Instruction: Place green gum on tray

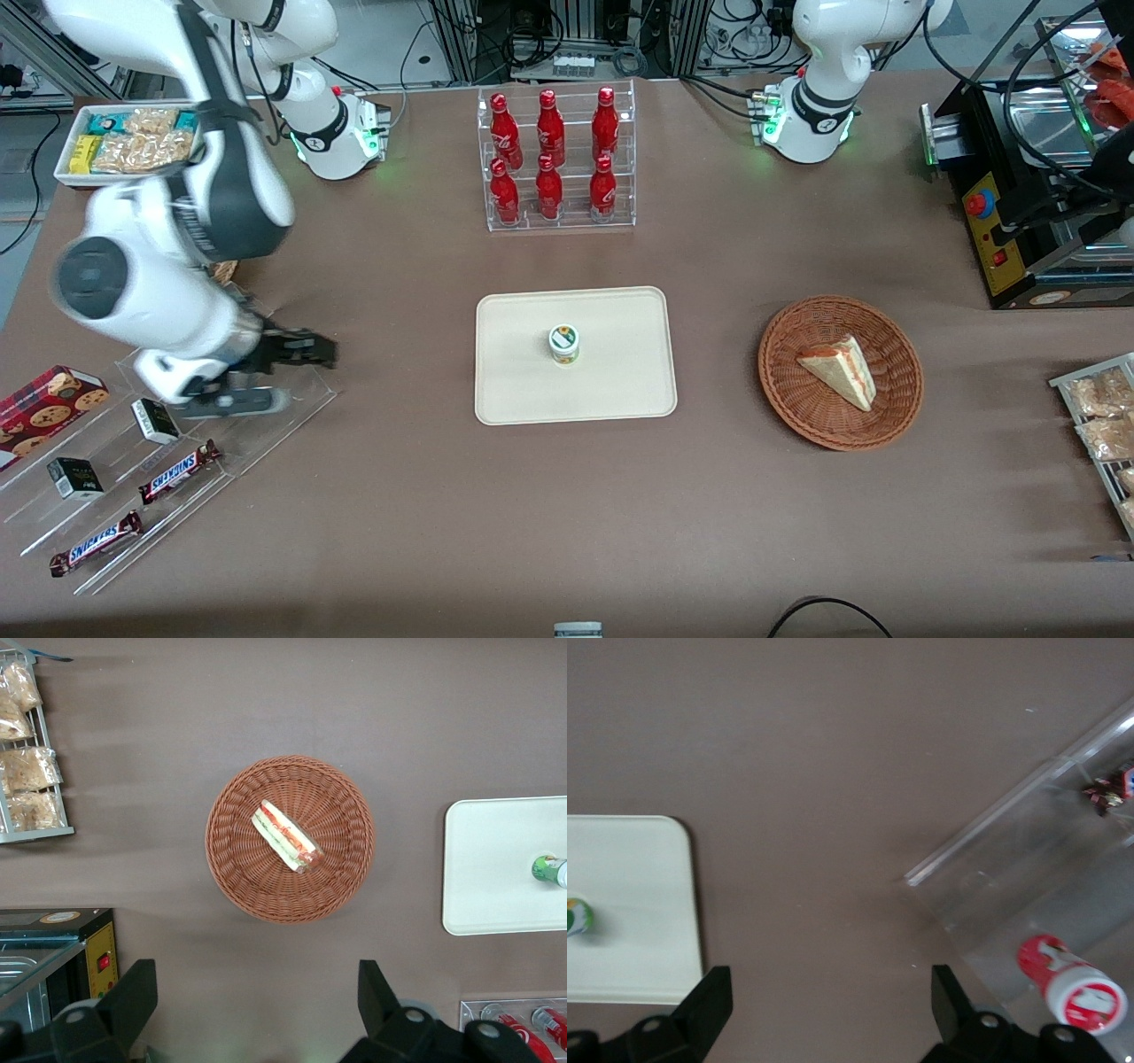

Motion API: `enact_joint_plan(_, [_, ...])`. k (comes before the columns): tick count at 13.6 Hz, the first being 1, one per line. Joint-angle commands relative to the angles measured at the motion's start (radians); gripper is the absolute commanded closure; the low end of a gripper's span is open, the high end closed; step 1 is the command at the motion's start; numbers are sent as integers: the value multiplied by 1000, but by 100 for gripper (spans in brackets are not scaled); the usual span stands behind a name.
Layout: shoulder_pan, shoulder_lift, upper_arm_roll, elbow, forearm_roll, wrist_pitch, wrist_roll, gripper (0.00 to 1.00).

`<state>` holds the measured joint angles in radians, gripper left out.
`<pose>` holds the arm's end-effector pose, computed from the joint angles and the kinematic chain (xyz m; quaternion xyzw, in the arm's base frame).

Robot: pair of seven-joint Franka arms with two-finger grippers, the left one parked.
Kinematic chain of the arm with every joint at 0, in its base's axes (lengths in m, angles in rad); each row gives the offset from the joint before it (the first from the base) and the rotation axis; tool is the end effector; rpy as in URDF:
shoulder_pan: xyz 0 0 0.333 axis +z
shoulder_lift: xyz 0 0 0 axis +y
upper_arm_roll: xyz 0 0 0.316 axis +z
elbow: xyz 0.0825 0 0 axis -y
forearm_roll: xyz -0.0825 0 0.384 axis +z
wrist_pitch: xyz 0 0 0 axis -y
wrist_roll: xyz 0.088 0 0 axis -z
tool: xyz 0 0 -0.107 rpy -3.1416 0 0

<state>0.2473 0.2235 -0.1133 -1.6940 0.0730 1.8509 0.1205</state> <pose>0.6133 0.0934 0.4582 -0.9992 0.0035 0.0350 0.0179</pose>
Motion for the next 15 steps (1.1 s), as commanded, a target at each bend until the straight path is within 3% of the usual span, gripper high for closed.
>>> enact_joint_plan(1, [-77, -67, 17, -45, 13, -41, -16, 0])
enact_joint_plan(8, [-270, -142, 46, -52, 11, -156, -133, 0])
enact_joint_plan(15, [-295, -216, 46, -41, -39, -291, -128, 0])
